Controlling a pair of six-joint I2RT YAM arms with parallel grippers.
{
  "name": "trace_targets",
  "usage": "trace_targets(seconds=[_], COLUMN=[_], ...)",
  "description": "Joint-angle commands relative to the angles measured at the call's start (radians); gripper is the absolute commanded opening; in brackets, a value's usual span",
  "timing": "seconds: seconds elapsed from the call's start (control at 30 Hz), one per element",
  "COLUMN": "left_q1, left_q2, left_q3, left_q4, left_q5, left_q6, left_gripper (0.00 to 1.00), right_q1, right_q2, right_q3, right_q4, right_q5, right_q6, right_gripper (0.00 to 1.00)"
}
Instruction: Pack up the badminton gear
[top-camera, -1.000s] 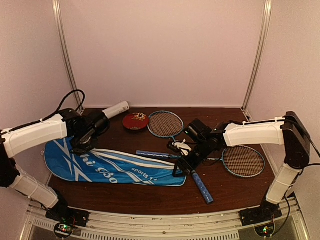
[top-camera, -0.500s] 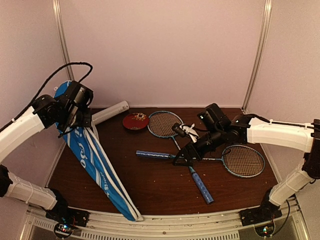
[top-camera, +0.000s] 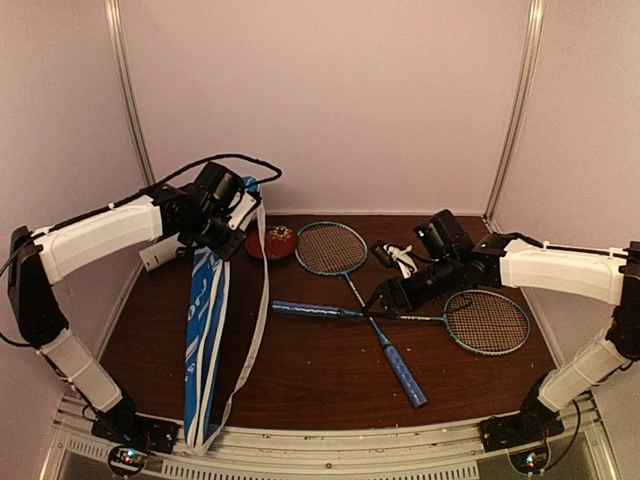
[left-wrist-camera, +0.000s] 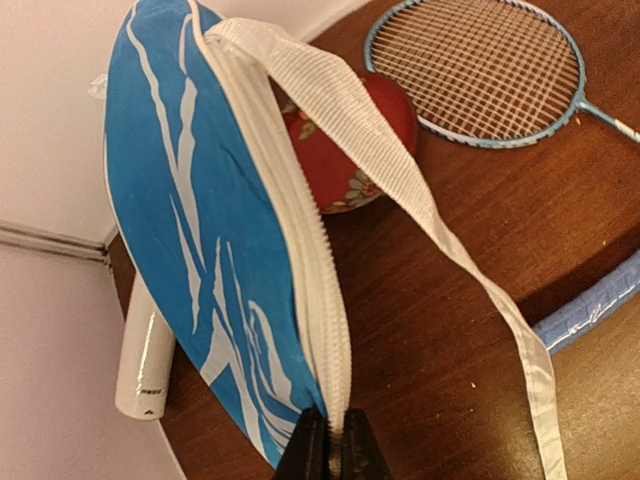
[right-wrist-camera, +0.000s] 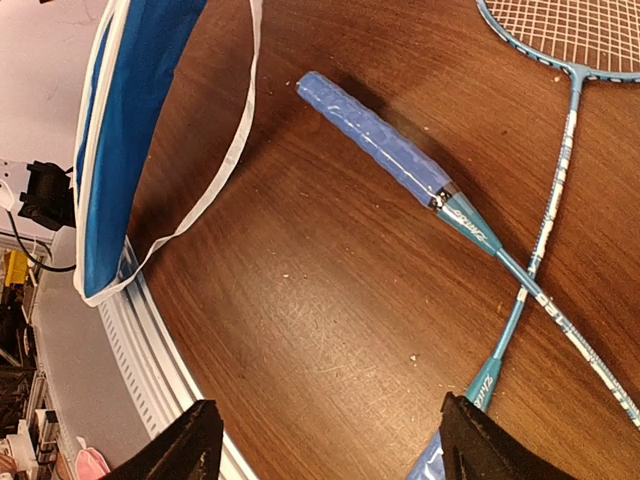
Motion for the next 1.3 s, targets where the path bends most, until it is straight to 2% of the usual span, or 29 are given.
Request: trace_targets(seconds=[0.0,0.17,0.47,0.53,0.67,0.77,0.93,1.07,1.27], left_q1=[0.005,0.027,0.116,0.117,0.116,0.115,0.059,-0.037,-0.114], left_q2=[0.132,0.257,0.426,0.433,0.400,0.364,0.351,0.409,0.543], left_q3=[0.064,0.126,0.248,0.262,0.268,0.245,0.219,0.253,0.361], left_q4=[0.091,0.156,0.150,0.151,0.160,0.181,0.182,0.139,0.048], left_q5=[0.087,0.141,0.259,0.298,0.411,0.512,0.709,0.750,0.734], left_q6=[0.150,0.193,0.132,0.121,0.133,0.161,0.283,0.412,0.522], left_gripper=[0.00,0.00,0.01,0.13,0.46,0.59,0.68,0.69,0.69], right_q1=[-0.009,-0.011,-0.023,-0.031,-0.050,-0.077,-0.155,-0.215,-0.289], right_q2=[-0.041,-0.023,-0.020,-0.029,-0.055,-0.092,-0.173,-0.243,-0.333], right_q3=[-0.042,-0.055,-0.067,-0.075,-0.108,-0.155,-0.254,-0.315,-0.379], right_q4=[0.045,0.070,0.079,0.084,0.105,0.151,0.226,0.270,0.285], right_q5=[0.026,0.024,0.024,0.023,0.016,-0.006,-0.028,-0.036,-0.046], right_q6=[0.043,0.062,0.077,0.087,0.114,0.152,0.227,0.283,0.328], right_gripper=[0.77,0.76,0.77,0.77,0.77,0.77,0.78,0.78,0.79])
